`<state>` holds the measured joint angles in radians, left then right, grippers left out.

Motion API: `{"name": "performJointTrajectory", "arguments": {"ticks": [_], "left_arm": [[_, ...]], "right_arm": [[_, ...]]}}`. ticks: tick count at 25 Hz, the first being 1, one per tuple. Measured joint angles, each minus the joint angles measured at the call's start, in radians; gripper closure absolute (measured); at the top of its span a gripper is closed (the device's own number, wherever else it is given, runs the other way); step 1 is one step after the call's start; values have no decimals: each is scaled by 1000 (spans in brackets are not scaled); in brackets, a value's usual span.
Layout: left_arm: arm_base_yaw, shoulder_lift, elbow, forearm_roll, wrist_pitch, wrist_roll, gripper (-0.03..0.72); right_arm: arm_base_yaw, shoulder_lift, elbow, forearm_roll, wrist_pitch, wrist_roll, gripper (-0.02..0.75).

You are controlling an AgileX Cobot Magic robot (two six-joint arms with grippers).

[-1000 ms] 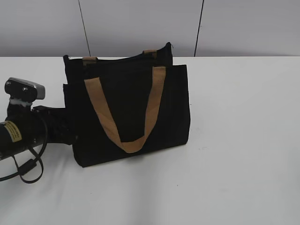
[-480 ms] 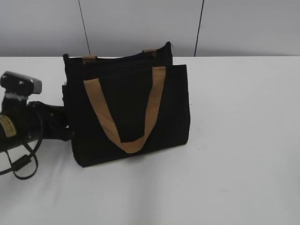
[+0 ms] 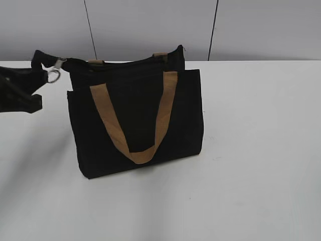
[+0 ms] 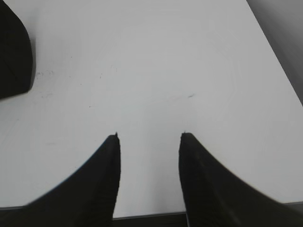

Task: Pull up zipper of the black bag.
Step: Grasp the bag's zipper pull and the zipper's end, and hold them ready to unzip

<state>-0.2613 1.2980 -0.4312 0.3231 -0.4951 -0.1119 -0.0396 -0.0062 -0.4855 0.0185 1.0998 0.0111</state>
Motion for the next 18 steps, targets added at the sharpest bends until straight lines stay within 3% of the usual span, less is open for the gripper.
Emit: {"name": "performJointTrajectory", "arguments": {"ticks": [12,18], "left_arm": [[0,-66,0,-2,-80,0,664],[0,-67,0,-4,-113,-6,664]], "right_arm": [[0,4,0,27,-1,-11,409],[4,204,-15,244,-82,-303,409]]}}
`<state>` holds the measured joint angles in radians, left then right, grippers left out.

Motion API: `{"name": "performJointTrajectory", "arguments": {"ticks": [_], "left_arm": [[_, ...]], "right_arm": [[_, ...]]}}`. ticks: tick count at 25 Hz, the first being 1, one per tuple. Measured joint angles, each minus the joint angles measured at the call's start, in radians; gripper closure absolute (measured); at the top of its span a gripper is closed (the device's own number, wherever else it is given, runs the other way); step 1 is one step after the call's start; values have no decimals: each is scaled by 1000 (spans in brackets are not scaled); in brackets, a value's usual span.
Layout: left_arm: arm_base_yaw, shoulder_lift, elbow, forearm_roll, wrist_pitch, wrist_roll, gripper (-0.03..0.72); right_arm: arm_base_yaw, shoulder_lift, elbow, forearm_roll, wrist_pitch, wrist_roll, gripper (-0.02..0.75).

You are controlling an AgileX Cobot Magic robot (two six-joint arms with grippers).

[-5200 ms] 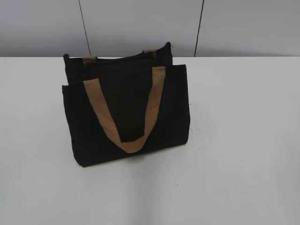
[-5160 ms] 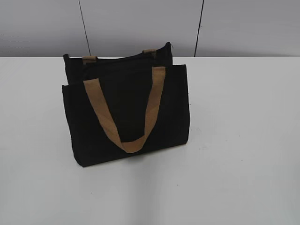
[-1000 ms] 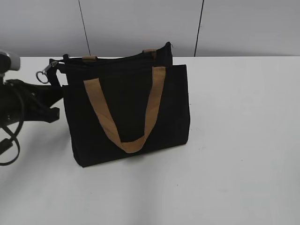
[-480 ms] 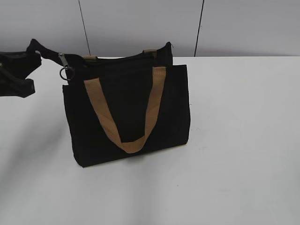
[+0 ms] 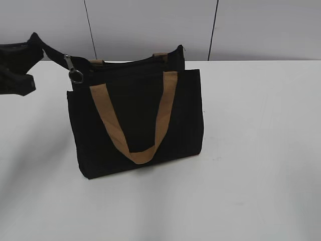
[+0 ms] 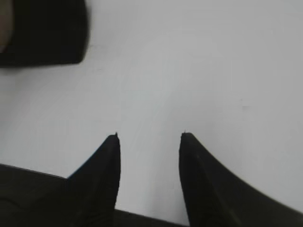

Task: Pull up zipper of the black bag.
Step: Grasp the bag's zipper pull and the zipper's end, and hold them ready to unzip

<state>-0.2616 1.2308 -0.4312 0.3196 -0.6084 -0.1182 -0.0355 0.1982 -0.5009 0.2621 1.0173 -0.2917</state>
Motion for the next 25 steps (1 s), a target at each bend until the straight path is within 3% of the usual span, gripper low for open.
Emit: {"name": "performJointTrajectory", "arguments": {"ticks": [8,14,18,25], "left_arm": [[0,-2,0,0,-7,0,664],[0,-5,0,0,-7,0,664],[-1,-5,0,-1,-7,0,664],[-1,-5,0,-1,-12,-27,664]], "right_arm": [[115,378,-1,453,-285,-473,409],[258,767,-84,754,-342,-837,409],[375,976,-206,839,-343,-1010,409],[529,1282,-499,861,-347,-1117,409]]}}
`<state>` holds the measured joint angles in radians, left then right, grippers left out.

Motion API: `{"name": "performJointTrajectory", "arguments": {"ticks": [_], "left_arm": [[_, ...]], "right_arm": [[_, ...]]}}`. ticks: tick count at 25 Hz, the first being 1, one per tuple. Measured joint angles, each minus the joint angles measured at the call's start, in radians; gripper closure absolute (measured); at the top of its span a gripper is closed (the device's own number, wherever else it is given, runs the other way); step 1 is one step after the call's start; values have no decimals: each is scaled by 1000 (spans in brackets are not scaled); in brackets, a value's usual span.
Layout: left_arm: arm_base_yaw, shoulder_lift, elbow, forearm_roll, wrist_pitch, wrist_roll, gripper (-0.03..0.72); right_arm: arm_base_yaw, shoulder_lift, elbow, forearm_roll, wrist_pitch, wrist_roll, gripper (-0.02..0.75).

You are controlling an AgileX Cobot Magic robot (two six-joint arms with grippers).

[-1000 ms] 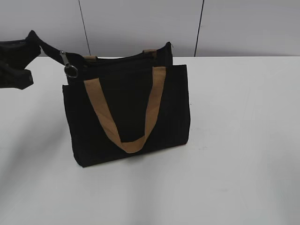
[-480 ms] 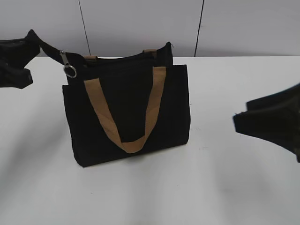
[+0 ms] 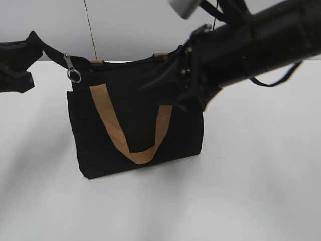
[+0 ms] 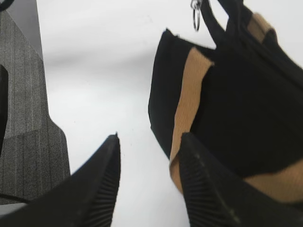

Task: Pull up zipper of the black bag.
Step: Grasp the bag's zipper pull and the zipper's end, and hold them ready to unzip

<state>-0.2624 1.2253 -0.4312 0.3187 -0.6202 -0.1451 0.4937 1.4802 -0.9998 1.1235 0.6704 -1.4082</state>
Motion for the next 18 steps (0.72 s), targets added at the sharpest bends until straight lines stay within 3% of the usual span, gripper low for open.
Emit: {"name": "performJointTrajectory", "arguments": {"ticks": [9,18], "left_arm": [[0,0,0,0,-48,-32,664],[0,0,0,4,-86,-69,664]], "right_arm": [[90,286,-312,7,-9,-15,409],[104,414,-396,97,-33,-18,424]]}}
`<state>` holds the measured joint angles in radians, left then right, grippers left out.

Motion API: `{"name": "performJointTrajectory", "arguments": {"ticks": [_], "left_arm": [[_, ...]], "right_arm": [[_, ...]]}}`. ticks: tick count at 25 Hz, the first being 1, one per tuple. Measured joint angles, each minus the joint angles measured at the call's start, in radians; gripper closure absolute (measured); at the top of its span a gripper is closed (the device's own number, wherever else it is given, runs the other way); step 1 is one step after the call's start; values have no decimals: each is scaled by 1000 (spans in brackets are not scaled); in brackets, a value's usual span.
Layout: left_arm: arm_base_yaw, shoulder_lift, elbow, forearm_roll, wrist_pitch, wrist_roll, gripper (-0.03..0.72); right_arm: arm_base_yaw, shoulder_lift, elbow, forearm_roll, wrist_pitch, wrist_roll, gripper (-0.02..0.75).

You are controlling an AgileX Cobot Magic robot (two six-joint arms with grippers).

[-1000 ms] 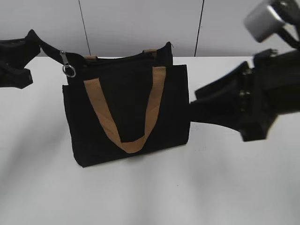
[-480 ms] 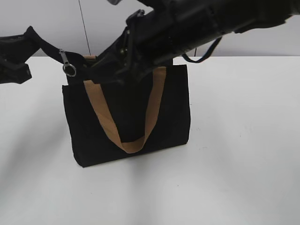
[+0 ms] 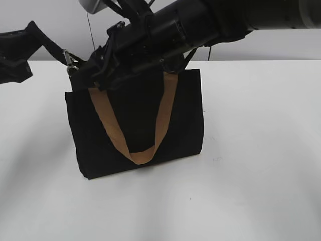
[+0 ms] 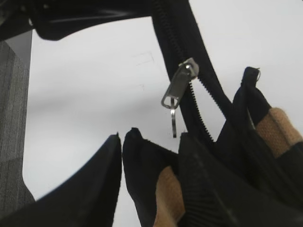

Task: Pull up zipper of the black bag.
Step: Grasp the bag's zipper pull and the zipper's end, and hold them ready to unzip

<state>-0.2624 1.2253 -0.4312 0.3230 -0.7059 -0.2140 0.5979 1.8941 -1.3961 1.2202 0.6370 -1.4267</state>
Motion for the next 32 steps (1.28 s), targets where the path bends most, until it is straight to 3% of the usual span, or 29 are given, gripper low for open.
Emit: {"name": "performJointTrajectory", "arguments": {"ticks": [6,19,22,25,32], "left_arm": [[0,0,1,7,-6,-13,664],[0,0,1,11,-7,-13,664],[0,0,1,12,-7,-13,664],[0,0,1,12,-7,-13,664],[0,0,1,12,9,-13,664]], "right_arm": [[0,30,-4,67,-31,-23,486],[0,68,-45,134,-43,-35,499],[0,68,-45,134,-43,-35,587],[0,68,-45,134,-42,-35,726],[0,68,-45,128,-25,-25,738]]}}
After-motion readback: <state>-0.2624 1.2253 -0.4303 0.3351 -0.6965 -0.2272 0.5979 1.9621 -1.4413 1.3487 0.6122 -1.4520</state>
